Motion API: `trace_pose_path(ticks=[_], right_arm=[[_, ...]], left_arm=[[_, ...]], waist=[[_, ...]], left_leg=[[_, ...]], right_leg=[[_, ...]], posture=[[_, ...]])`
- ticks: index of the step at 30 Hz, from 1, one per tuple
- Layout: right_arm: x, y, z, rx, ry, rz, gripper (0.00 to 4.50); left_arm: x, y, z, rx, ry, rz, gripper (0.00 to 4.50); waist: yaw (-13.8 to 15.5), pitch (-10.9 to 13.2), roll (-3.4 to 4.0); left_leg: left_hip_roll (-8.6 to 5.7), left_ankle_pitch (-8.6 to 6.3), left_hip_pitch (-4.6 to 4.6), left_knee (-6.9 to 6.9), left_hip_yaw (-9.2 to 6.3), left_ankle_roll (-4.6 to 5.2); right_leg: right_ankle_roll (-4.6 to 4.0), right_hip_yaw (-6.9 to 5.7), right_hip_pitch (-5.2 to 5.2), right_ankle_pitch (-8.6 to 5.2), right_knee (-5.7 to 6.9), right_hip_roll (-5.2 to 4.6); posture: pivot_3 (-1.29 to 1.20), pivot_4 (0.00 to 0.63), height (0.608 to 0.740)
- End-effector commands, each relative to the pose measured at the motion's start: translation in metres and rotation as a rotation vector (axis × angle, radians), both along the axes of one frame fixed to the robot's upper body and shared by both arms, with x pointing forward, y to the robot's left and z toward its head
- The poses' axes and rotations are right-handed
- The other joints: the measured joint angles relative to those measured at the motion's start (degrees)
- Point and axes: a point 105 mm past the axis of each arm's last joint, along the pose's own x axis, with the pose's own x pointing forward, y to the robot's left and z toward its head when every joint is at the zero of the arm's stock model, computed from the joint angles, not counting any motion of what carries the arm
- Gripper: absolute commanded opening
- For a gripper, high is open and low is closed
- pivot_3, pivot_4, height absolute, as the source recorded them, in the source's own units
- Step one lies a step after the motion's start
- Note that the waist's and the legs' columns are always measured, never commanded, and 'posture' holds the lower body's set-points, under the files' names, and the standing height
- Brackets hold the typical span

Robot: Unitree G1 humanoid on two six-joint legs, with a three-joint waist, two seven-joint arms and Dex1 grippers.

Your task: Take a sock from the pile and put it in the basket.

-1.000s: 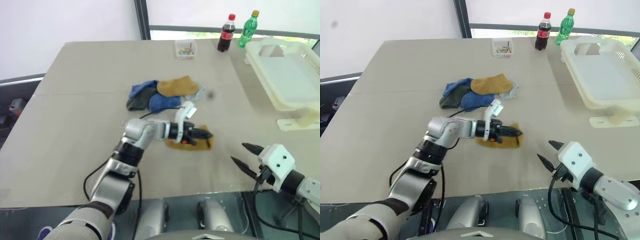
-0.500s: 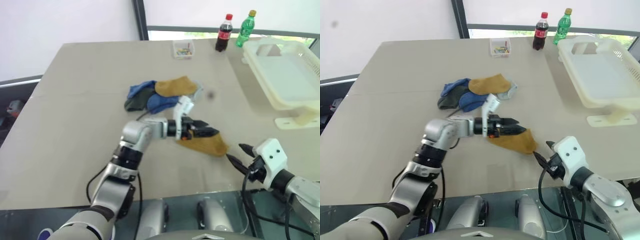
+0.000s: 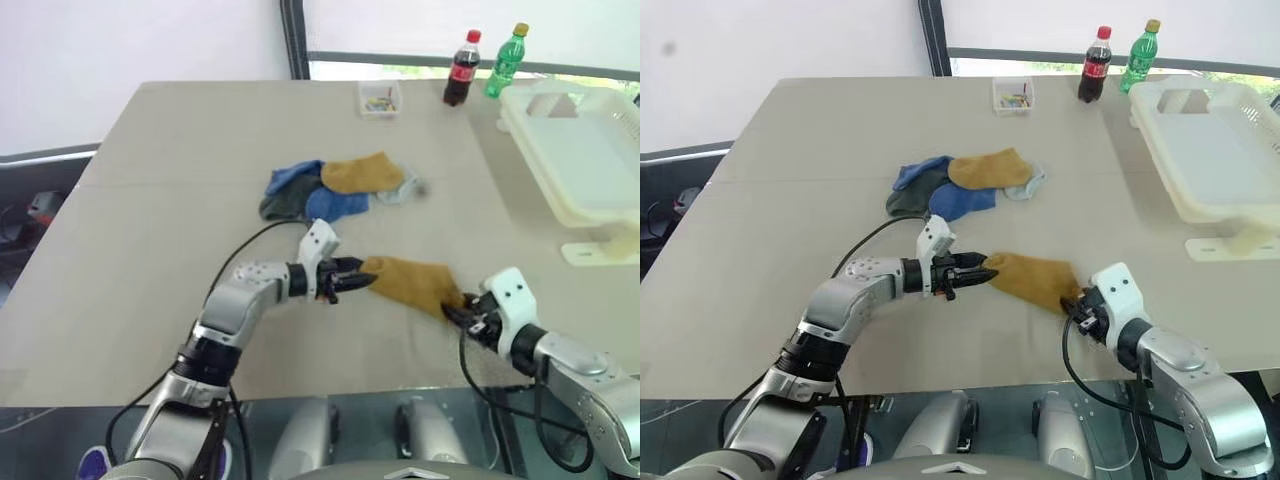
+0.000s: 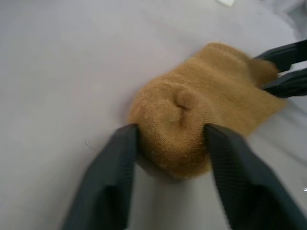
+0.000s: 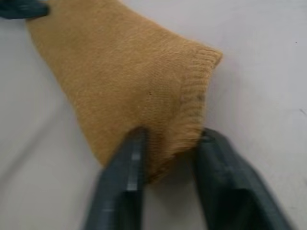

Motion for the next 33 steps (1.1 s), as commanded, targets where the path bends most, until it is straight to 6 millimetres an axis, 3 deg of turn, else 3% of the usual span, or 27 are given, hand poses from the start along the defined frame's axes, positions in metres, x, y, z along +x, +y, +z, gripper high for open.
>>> trace_pose_path(ticks=[1,7,11,16,17,19,20,22,24,28,33], right_arm=[[0.003,-0.012,0.000,-0.045,-0.008,-0.001,0.00],[-0.004,-0.037,0.006,-0.165,-0.003,0.083,0.00],[-0.011,-0.035,0.005,-0.202,0.022,0.192,0.00],[-0.009,-0.036,0.005,-0.225,0.017,0.209,0.00],[-0.009,-0.035,0.008,-0.220,0.007,0.221,0.68],[-0.007,-0.034,0.015,-0.225,-0.028,0.220,1.26],[-0.006,-0.035,0.020,-0.243,-0.058,0.218,1.93],[-0.004,-0.036,0.033,-0.250,-0.121,0.209,2.66],[-0.004,-0.034,0.049,-0.199,-0.170,0.202,2.67],[-0.007,-0.025,0.074,-0.078,-0.247,0.213,2.67],[0.004,-0.017,0.088,-0.053,-0.334,0.187,2.67]], left_arm=[[-0.014,-0.012,-0.007,-0.046,0.075,-0.028,0.21],[-0.051,0.003,0.003,-0.079,0.187,-0.105,0.09],[-0.058,0.007,0.008,-0.087,0.204,-0.070,0.09],[-0.061,0.010,0.010,-0.099,0.188,-0.001,0.09],[-0.061,0.010,0.011,-0.118,0.188,0.018,0.55],[-0.059,0.012,0.014,-0.147,0.169,0.050,0.99],[-0.056,0.015,0.018,-0.165,0.144,0.071,1.55],[-0.046,0.025,0.029,-0.188,0.075,0.126,2.33],[-0.031,0.035,0.040,-0.210,0.014,0.190,3.16],[0.005,0.038,0.060,-0.265,-0.072,0.303,3.16],[0.053,0.008,0.068,-0.201,-0.173,0.405,3.16]], waist=[[-0.02,-0.02,0.00],[-0.35,-0.03,0.01],[-0.34,-0.02,0.01],[-0.21,-0.02,0.00],[-0.19,-0.02,0.00],[-0.14,-0.01,0.00],[-0.11,-0.01,0.00],[-0.08,-0.01,0.00],[-0.03,-0.01,0.00],[0.19,0.00,-0.02],[0.11,0.02,-0.06]], left_leg=[[0.00,-0.01,0.04,0.00,0.00,0.02],[0.06,-0.03,0.06,-0.02,0.00,0.04],[0.09,-0.04,0.08,-0.03,-0.04,0.06],[0.08,-0.04,0.12,-0.02,-0.05,0.07],[0.09,-0.04,0.12,-0.03,-0.05,0.06],[0.09,-0.04,0.12,-0.03,-0.05,0.06],[0.09,-0.04,0.11,-0.03,-0.05,0.06],[0.09,-0.04,0.11,-0.03,-0.05,0.05],[0.09,-0.03,0.10,-0.03,-0.05,0.05],[0.06,-0.03,0.09,0.00,-0.13,0.05],[-0.07,0.02,0.06,0.01,-0.18,-0.04]], right_leg=[[0.00,0.00,0.05,0.00,-0.01,0.00],[0.00,0.00,0.06,0.00,-0.04,0.04],[0.01,-0.04,0.11,0.00,-0.07,0.04],[0.01,-0.02,0.15,0.00,-0.06,0.02],[0.01,-0.02,0.15,0.00,-0.08,0.02],[0.01,-0.02,0.14,0.00,-0.09,0.02],[0.00,-0.03,0.14,0.00,-0.09,0.01],[0.00,-0.04,0.14,0.00,-0.09,0.00],[0.00,-0.04,0.14,0.00,-0.09,0.00],[0.01,-0.13,0.19,0.01,-0.11,0.00],[0.02,-0.18,0.25,0.02,-0.18,-0.03]], posture=[[0.00,0.150,0.740],[0.00,0.150,0.740],[0.00,0.150,0.740],[0.00,0.150,0.740],[0.00,0.150,0.740],[0.00,0.150,0.740],[0.00,0.150,0.740],[0.00,0.150,0.740],[0.00,0.150,0.740],[0.00,0.150,0.740],[0.00,0.150,0.740]])
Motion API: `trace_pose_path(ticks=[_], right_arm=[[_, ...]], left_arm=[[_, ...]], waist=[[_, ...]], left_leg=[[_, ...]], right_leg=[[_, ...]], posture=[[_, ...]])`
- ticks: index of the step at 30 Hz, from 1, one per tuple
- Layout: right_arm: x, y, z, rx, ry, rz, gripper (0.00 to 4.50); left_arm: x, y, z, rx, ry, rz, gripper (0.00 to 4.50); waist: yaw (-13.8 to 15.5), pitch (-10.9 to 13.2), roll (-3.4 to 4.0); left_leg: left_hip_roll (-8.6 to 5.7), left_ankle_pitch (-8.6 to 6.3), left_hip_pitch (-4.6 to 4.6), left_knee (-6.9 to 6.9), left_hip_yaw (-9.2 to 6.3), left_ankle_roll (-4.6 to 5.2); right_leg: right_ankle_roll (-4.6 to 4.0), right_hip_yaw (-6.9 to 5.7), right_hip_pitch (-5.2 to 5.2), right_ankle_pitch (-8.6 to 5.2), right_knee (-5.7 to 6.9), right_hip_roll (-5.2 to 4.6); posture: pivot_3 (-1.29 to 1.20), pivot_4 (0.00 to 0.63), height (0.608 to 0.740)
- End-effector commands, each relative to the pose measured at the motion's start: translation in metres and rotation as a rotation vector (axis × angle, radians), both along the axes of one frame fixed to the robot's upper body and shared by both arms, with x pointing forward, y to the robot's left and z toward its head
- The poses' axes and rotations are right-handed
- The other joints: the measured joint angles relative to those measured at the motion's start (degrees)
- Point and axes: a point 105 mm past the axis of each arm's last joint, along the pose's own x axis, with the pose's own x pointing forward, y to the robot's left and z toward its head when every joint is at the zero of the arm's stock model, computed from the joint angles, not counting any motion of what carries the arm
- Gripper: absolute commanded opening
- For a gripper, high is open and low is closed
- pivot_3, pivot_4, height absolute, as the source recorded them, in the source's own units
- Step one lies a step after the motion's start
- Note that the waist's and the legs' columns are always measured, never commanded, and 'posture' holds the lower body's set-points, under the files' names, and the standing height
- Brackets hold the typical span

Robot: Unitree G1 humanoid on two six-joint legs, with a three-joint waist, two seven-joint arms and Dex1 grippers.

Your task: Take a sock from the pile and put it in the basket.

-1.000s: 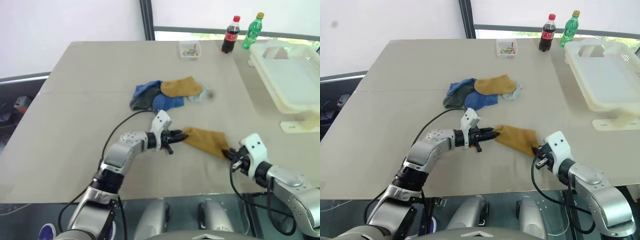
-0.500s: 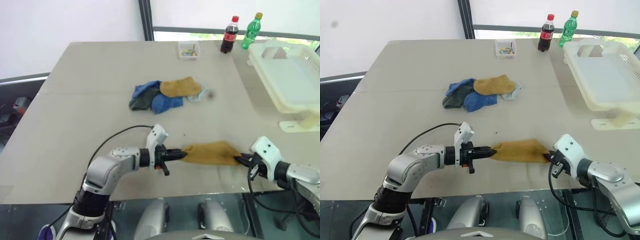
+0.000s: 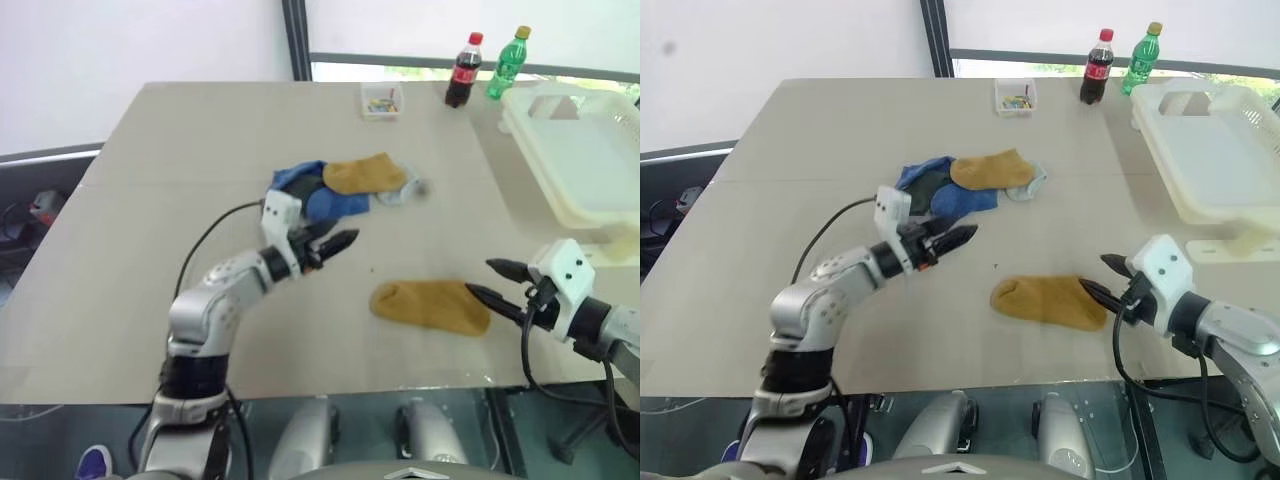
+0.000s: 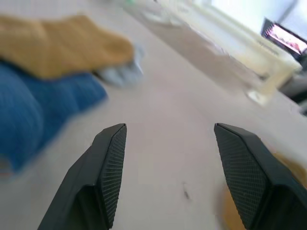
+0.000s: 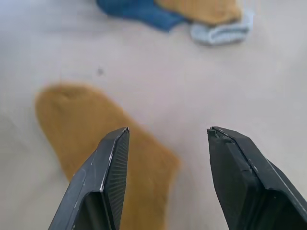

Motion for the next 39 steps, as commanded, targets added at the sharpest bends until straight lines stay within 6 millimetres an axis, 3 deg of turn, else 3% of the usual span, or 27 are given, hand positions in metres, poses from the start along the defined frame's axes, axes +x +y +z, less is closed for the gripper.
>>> trace_pose_path(ticks=[1,4,7,14,25,28,33,34,39], right_arm=[[0.006,0.008,0.017,0.004,-0.093,-0.009,2.67],[0.014,0.017,0.020,-0.008,-0.135,-0.018,2.67],[0.016,0.025,0.020,-0.012,-0.158,-0.022,2.67],[0.016,0.031,0.023,0.002,-0.192,-0.069,2.67],[0.016,0.028,0.031,0.016,-0.228,-0.129,2.67],[0.016,0.025,0.032,0.013,-0.234,-0.143,2.67],[0.017,0.023,0.034,0.017,-0.254,-0.155,2.67],[0.017,0.022,0.034,0.016,-0.255,-0.157,2.67],[0.018,0.020,0.033,0.014,-0.259,-0.158,2.67]], left_arm=[[0.028,-0.021,0.004,0.113,-0.099,0.076,3.16],[0.047,-0.050,0.008,0.237,-0.228,0.072,3.16],[0.063,-0.065,0.009,0.359,-0.341,0.095,3.16],[0.085,-0.062,0.011,0.540,-0.479,0.148,3.16],[0.095,-0.071,0.011,0.568,-0.482,0.134,3.16],[0.097,-0.070,0.009,0.584,-0.474,0.143,2.39],[0.098,-0.067,0.007,0.579,-0.464,0.143,0.26],[0.098,-0.065,0.007,0.573,-0.461,0.148,0.02],[0.100,-0.057,0.012,0.545,-0.472,0.162,0.02]], waist=[[-0.07,0.00,-0.01],[-0.15,0.01,-0.02],[-0.16,0.02,-0.03],[-0.20,0.02,-0.04],[-0.22,0.03,-0.04],[-0.52,0.03,-0.05],[-0.65,0.03,-0.05],[-0.64,0.03,-0.05],[-0.64,0.03,-0.05]], left_leg=[[-0.03,0.04,0.00,0.00,0.00,-0.07],[-0.17,0.05,-0.06,-0.02,-0.01,-0.09],[-0.18,0.08,-0.22,-0.05,-0.01,-0.13],[-0.20,0.07,-0.49,-0.14,0.02,-0.12],[-0.25,0.07,-0.50,-0.08,0.02,-0.11],[-0.25,0.07,-0.49,-0.09,0.04,-0.10],[-0.24,0.07,-0.49,-0.05,0.07,-0.10],[-0.24,0.07,-0.49,-0.04,0.08,-0.10],[-0.24,0.08,-0.49,-0.03,0.08,-0.11]], right_leg=[[0.00,0.01,0.00,0.00,-0.01,0.00],[0.01,-0.01,-0.04,0.01,-0.05,0.01],[0.01,-0.03,-0.19,0.01,-0.10,0.01],[0.02,0.04,-0.47,0.01,-0.17,0.01],[0.04,0.02,-0.47,0.01,-0.11,0.01],[0.04,0.05,-0.49,0.01,-0.07,0.02],[0.04,0.09,-0.55,0.01,0.06,0.03],[0.04,0.10,-0.55,0.01,0.08,0.02],[0.04,0.10,-0.56,0.01,0.09,0.02]], posture=[[0.00,0.150,0.740],[0.00,0.150,0.740],[0.00,0.150,0.740],[0.00,0.150,0.740],[0.00,0.150,0.740],[0.00,0.150,0.740],[0.00,0.150,0.740],[0.00,0.150,0.740],[0.00,0.150,0.740]])
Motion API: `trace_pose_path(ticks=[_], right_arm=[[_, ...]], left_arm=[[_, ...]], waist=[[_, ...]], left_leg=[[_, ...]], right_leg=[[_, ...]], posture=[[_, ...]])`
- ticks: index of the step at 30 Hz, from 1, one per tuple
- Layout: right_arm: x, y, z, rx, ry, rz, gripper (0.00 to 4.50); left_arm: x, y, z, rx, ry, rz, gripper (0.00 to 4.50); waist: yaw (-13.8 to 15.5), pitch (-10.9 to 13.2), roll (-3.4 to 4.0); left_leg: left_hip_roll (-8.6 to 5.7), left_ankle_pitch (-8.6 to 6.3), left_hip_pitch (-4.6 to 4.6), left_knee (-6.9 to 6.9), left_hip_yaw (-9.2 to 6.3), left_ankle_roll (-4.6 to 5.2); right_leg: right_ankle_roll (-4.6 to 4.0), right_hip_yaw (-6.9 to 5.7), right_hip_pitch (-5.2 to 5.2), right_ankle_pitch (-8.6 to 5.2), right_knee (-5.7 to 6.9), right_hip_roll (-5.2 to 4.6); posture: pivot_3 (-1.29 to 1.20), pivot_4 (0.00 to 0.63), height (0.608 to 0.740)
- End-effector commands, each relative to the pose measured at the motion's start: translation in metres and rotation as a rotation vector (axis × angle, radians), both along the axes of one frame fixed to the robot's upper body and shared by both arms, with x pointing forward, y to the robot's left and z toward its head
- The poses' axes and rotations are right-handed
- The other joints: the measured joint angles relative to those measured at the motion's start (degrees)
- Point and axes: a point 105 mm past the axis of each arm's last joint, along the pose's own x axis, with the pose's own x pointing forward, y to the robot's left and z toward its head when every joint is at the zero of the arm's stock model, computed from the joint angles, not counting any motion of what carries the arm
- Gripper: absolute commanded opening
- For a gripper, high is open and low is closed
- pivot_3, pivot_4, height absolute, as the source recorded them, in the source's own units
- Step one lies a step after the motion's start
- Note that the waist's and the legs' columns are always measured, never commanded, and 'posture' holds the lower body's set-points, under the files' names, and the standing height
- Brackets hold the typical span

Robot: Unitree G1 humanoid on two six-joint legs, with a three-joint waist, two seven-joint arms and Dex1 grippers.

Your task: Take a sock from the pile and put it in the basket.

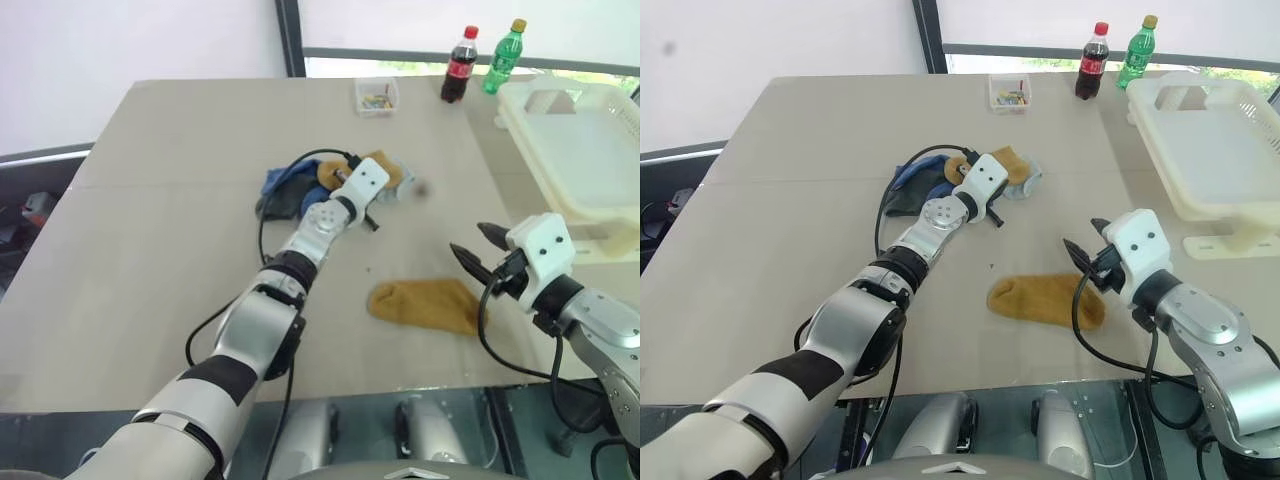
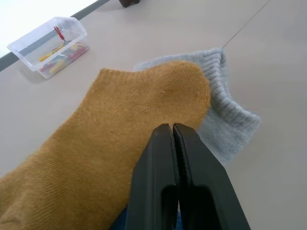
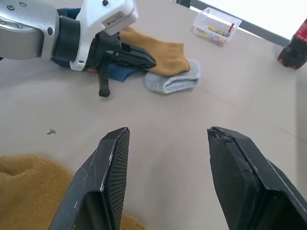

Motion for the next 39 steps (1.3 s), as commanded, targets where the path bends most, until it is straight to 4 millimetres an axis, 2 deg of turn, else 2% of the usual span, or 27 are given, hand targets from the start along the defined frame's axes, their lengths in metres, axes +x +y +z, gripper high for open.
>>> trace_pose_path(ticks=[1,5,9,12,14,15,19,21,28,37,38,39], right_arm=[[-0.002,-0.002,0.013,-0.005,-0.066,-0.005,2.67],[-0.002,-0.004,0.011,-0.008,-0.063,-0.007,2.67],[-0.006,-0.006,0.004,0.031,-0.011,0.007,2.67],[-0.017,-0.015,-0.001,-0.010,-0.001,0.016,3.35],[-0.030,-0.023,-0.001,-0.027,-0.004,0.020,4.20],[-0.034,-0.028,0.000,-0.034,-0.010,0.013,4.48],[-0.053,-0.053,0.000,-0.078,0.007,-0.050,4.48],[-0.059,-0.061,0.003,-0.040,-0.018,-0.081,4.48],[-0.072,-0.062,0.012,-0.070,-0.093,0.010,4.48],[-0.071,-0.064,0.018,-0.099,-0.120,0.016,4.48],[-0.070,-0.064,0.017,-0.098,-0.121,0.016,4.50],[-0.069,-0.063,0.017,-0.098,-0.123,0.015,4.50]], left_arm=[[0.002,0.000,0.024,-0.045,-0.074,-0.021,0.02],[-0.005,0.007,0.033,-0.112,-0.088,-0.093,0.02],[-0.009,0.018,0.027,-0.097,-0.066,-0.119,0.02],[-0.010,0.017,0.026,-0.074,-0.066,-0.130,0.00],[-0.009,0.013,0.029,-0.076,-0.070,-0.136,0.00],[-0.009,0.011,0.031,-0.075,-0.070,-0.138,0.00],[-0.006,0.003,0.031,-0.044,-0.071,-0.146,0.00],[-0.005,0.001,0.029,-0.026,-0.061,-0.142,0.00],[-0.001,-0.011,0.023,0.064,-0.057,-0.116,0.00],[0.006,-0.006,0.026,0.114,-0.086,-0.035,0.00],[0.007,-0.005,0.025,0.113,-0.084,-0.031,0.52],[0.007,-0.005,0.025,0.114,-0.082,-0.029,0.82]], waist=[[-0.01,0.00,0.00],[-0.13,0.00,0.00],[-0.56,-0.01,0.01],[-0.26,0.00,0.00],[0.17,0.00,0.00],[0.18,0.00,0.00],[0.53,0.00,-0.01],[0.45,-0.01,-0.04],[-0.29,0.01,-0.06],[-0.36,0.01,-0.06],[-0.36,0.01,-0.07],[-0.35,0.01,-0.07]], left_leg=[[0.00,0.00,0.00,0.00,0.00,0.00],[0.00,0.00,0.00,0.00,0.01,0.00],[0.01,0.00,0.01,0.00,0.02,-0.01],[0.01,0.00,0.01,0.02,0.00,0.00],[-0.02,-0.01,-0.01,0.03,0.00,0.01],[-0.03,-0.01,-0.01,0.04,0.01,0.02],[-0.02,-0.02,0.01,0.10,0.05,0.03],[-0.02,-0.06,0.05,0.11,0.05,0.12],[0.01,-0.13,0.18,0.12,0.16,0.24],[0.02,-0.10,0.16,0.12,0.15,0.18],[0.01,-0.10,0.16,0.12,0.16,0.18],[0.01,-0.09,0.16,0.12,0.16,0.17]], right_leg=[[0.00,0.00,0.00,0.00,0.01,0.00],[0.00,0.01,-0.01,0.00,0.02,0.00],[0.00,0.04,-0.01,0.00,0.04,0.00],[0.00,0.01,0.00,0.00,0.06,0.00],[0.00,0.01,0.00,0.00,0.05,-0.01],[0.00,0.02,0.00,0.00,0.04,-0.01],[0.01,0.05,0.01,0.00,0.10,0.00],[0.01,0.05,0.03,-0.01,0.17,0.00],[0.03,0.17,0.04,-0.01,0.29,0.05],[0.03,0.17,0.03,-0.02,0.28,0.03],[0.03,0.18,0.03,-0.02,0.29,0.02],[0.03,0.17,0.03,-0.02,0.28,0.03]], posture=[[0.00,0.150,0.740],[0.00,0.150,0.740],[0.00,0.150,0.740],[0.00,0.150,0.740],[0.00,0.150,0.740],[0.00,0.150,0.740],[0.00,0.150,0.740],[0.00,0.150,0.740],[0.00,0.150,0.740],[0.00,0.150,0.740],[0.00,0.150,0.740],[0.00,0.150,0.740]])
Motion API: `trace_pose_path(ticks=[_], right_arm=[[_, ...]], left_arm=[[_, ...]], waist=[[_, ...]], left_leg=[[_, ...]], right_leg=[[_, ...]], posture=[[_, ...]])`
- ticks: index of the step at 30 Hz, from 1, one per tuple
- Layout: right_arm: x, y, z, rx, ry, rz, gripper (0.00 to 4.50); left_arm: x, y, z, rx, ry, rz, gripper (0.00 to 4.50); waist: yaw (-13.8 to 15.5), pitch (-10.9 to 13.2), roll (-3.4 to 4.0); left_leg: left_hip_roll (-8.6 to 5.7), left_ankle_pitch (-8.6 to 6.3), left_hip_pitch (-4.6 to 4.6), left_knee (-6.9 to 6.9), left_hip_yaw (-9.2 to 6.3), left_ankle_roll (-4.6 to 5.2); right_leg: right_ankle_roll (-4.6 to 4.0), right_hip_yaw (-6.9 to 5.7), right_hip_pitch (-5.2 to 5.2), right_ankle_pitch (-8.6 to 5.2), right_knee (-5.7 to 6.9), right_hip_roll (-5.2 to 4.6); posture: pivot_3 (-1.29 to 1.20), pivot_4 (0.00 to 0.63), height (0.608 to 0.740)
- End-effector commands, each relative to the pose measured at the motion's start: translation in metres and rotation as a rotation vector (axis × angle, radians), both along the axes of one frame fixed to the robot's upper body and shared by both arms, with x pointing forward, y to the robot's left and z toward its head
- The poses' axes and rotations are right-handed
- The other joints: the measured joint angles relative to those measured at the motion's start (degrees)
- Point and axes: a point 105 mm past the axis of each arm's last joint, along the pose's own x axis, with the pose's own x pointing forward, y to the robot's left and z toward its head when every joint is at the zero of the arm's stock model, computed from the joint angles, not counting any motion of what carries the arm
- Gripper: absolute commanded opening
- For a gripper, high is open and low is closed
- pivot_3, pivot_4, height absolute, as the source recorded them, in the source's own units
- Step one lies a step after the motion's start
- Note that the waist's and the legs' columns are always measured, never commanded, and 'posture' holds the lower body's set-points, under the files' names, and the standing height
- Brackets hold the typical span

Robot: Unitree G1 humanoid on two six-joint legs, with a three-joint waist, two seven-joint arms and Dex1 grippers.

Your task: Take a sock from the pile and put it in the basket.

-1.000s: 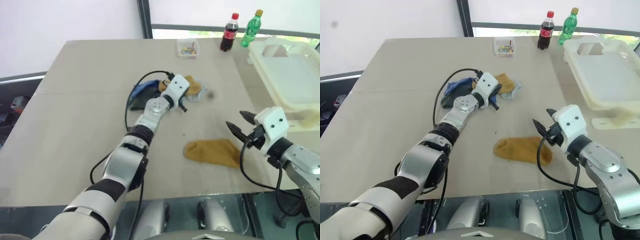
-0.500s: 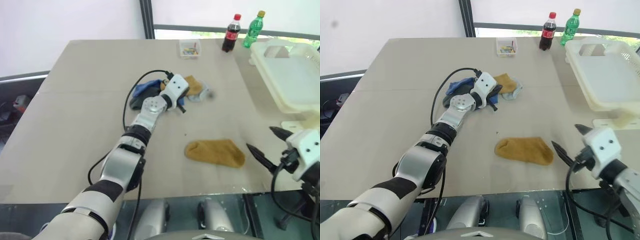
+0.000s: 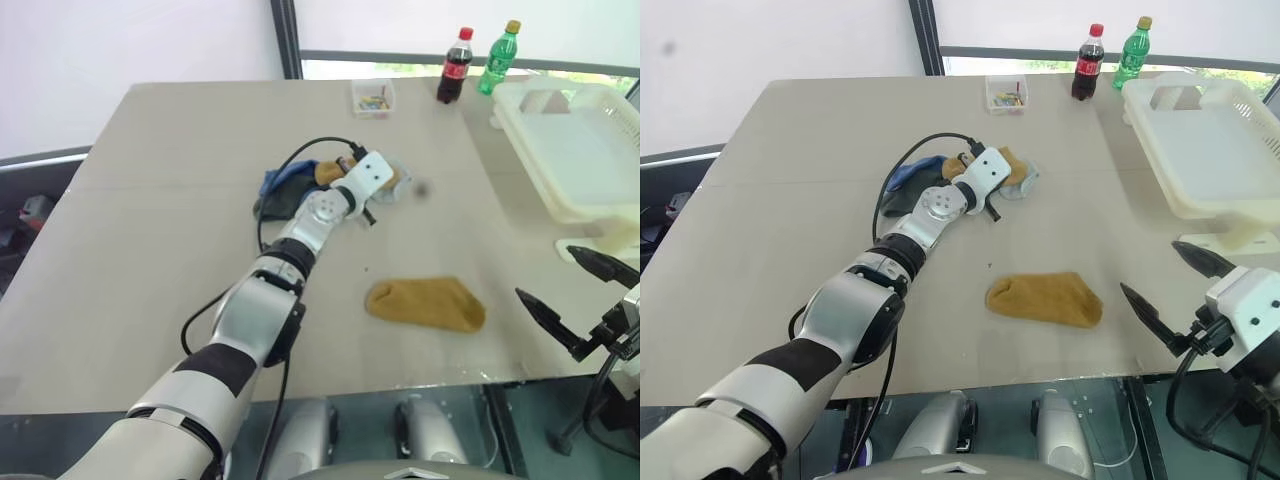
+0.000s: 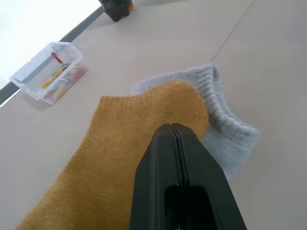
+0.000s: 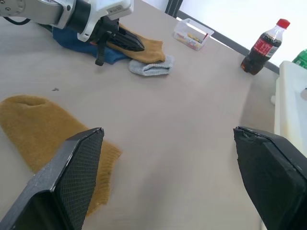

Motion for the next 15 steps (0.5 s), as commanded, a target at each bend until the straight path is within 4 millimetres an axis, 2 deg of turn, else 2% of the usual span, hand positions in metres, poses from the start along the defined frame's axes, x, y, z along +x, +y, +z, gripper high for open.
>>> trace_pose_path(ticks=[1,4,15], right_arm=[[0.001,0.001,0.009,-0.022,-0.050,0.003,4.50],[0.006,0.001,0.010,-0.035,-0.059,-0.004,4.50],[0.013,0.002,0.010,-0.038,-0.067,-0.009,4.50]], left_arm=[[0.003,-0.003,0.014,-0.009,-0.042,0.005,1.29],[0.002,-0.003,0.013,-0.003,-0.046,0.009,2.62],[-0.001,-0.011,0.001,0.068,-0.047,0.003,2.62]], waist=[[0.00,0.00,0.00],[0.00,0.00,0.00],[0.42,0.00,0.00]], left_leg=[[0.00,0.00,0.00,0.00,0.00,0.00],[0.00,0.01,0.00,0.00,0.01,-0.01],[-0.01,0.05,-0.02,0.00,0.00,-0.09]], right_leg=[[0.00,0.00,0.00,0.00,0.00,0.00],[0.00,0.00,0.00,0.00,0.00,-0.01],[0.00,0.00,-0.01,0.00,0.00,-0.01]], posture=[[0.00,0.150,0.740],[0.00,0.150,0.740],[0.00,0.150,0.740]])
